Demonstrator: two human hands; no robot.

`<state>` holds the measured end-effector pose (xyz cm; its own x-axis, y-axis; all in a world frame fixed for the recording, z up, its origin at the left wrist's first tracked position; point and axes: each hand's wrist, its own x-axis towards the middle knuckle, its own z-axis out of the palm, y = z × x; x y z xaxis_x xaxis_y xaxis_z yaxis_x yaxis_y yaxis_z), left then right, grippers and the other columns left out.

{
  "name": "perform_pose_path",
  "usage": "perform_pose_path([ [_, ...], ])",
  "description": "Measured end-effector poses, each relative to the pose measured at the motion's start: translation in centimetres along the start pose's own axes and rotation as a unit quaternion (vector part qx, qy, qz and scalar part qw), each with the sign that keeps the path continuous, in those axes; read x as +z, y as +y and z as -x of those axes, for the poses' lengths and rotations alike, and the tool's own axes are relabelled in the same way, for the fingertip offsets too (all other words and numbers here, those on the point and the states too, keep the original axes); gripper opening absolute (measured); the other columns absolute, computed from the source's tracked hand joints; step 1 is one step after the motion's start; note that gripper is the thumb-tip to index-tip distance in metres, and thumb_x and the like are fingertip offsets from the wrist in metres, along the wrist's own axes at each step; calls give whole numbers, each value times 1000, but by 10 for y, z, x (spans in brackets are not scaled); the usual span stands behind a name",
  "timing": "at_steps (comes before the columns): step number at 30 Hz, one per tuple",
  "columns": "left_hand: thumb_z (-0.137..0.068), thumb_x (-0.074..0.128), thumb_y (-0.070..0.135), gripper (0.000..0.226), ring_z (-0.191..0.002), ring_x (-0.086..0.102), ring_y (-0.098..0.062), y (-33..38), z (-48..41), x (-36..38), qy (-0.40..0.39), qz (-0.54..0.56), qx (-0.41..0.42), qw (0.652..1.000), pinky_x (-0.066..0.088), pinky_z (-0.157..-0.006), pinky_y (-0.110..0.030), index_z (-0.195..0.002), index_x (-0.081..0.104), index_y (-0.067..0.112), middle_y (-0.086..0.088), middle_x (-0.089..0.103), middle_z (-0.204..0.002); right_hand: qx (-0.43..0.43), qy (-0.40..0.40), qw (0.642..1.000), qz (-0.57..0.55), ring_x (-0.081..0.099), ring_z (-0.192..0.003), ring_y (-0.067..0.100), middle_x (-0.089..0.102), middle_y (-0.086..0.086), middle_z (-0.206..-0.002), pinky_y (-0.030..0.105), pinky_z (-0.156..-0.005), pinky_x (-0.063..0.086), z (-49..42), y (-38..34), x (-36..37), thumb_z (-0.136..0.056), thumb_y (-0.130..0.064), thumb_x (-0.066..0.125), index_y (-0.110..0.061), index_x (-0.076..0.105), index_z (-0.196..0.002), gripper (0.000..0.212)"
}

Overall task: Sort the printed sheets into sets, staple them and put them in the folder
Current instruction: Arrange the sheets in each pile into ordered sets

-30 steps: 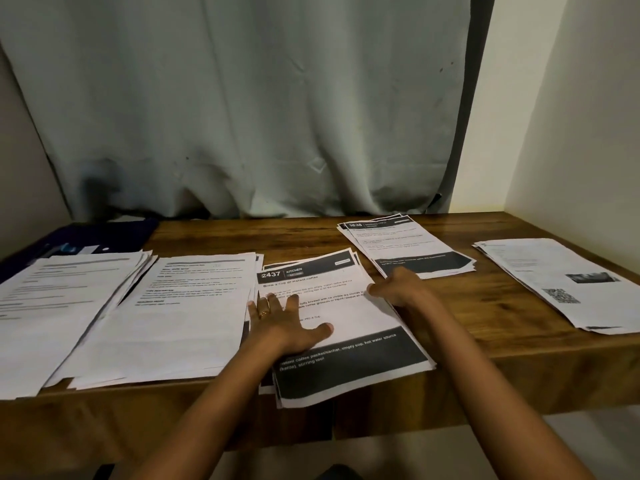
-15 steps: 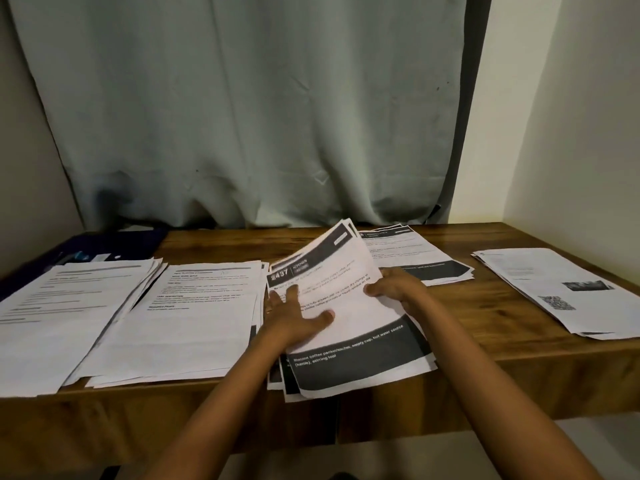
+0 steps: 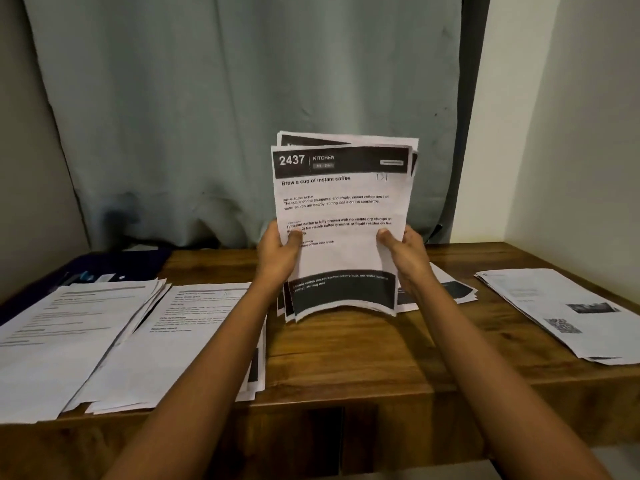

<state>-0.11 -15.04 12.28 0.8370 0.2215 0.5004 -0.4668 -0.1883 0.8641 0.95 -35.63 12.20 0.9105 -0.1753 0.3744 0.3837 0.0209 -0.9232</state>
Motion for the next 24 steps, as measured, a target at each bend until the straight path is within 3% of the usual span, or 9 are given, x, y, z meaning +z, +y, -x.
perform_pose_path([
  [3, -95, 55, 29, 36, -107, 57, -13, -16, 6, -2, 24, -14, 24, 999, 48, -87, -29, -127, 45, 15, 5, 58, -117, 15, 1, 1000, -6, 64, -100, 19, 65, -1, -114, 31, -75, 53, 4, 16, 6, -95, -27, 56, -18, 57, -119, 26],
  [6, -95, 55, 31, 46, -95, 57, -4, -27, 12, -7, 31, -29, 52, 998, 49, -73, -12, -130, 33, 12, 5, 56, -117, -6, 14, 999, 42, 57, -102, 13, 58, -6, -117, 22, -71, 49, 10, 28, 9, -94, -33, 56, -17, 48, -131, 41],
  [8, -96, 53, 29, 45, -90, 58, 2, -24, 8, -9, 30, -32, 74, 996, 51, -66, -8, -129, 31, 10, 5, 56, -116, -24, 23, 998, 60, 53, -104, 11, 54, -7, -117, 24, -78, 48, 10, 30, 11, -94, -33, 55, -17, 45, -133, 44],
  [12, -99, 47, 31, 37, -91, 60, 2, -17, -6, -9, 8, -53, 108, 993, 52, -68, -10, -125, 33, 9, 3, 58, -117, -45, 36, 995, 76, 54, -110, 16, 55, -4, -117, 29, -87, 45, 4, 29, 16, -96, -32, 52, -14, 44, -129, 38],
  [17, -100, 44, 29, 28, -91, 62, -4, -37, 6, -4, 27, -42, 93, 994, 55, -66, -14, -120, 34, 12, 7, 58, -108, -43, 34, 992, 115, 53, -119, 24, 54, 7, -131, 30, -90, 44, 10, 45, 19, -101, -28, 40, -12, 40, -134, 36],
  [20, -100, 43, 29, 32, -89, 63, -6, -37, 7, -3, 52, -46, 95, 993, 56, -67, -18, -125, 37, 9, 3, 60, -108, -42, 42, 992, 113, 54, -115, 24, 56, 7, -127, 32, -94, 45, 9, 44, 20, -102, -22, 39, -12, 44, -131, 30],
  [24, -99, 47, 29, 30, -90, 64, -10, -16, -9, -2, 75, -55, 122, 988, 56, -70, -21, -120, 46, 7, -2, 63, -111, -61, 70, 991, 98, 56, -107, 18, 58, 3, -117, 30, -88, 48, 0, 28, 21, -102, -18, 39, -12, 48, -119, 20],
])
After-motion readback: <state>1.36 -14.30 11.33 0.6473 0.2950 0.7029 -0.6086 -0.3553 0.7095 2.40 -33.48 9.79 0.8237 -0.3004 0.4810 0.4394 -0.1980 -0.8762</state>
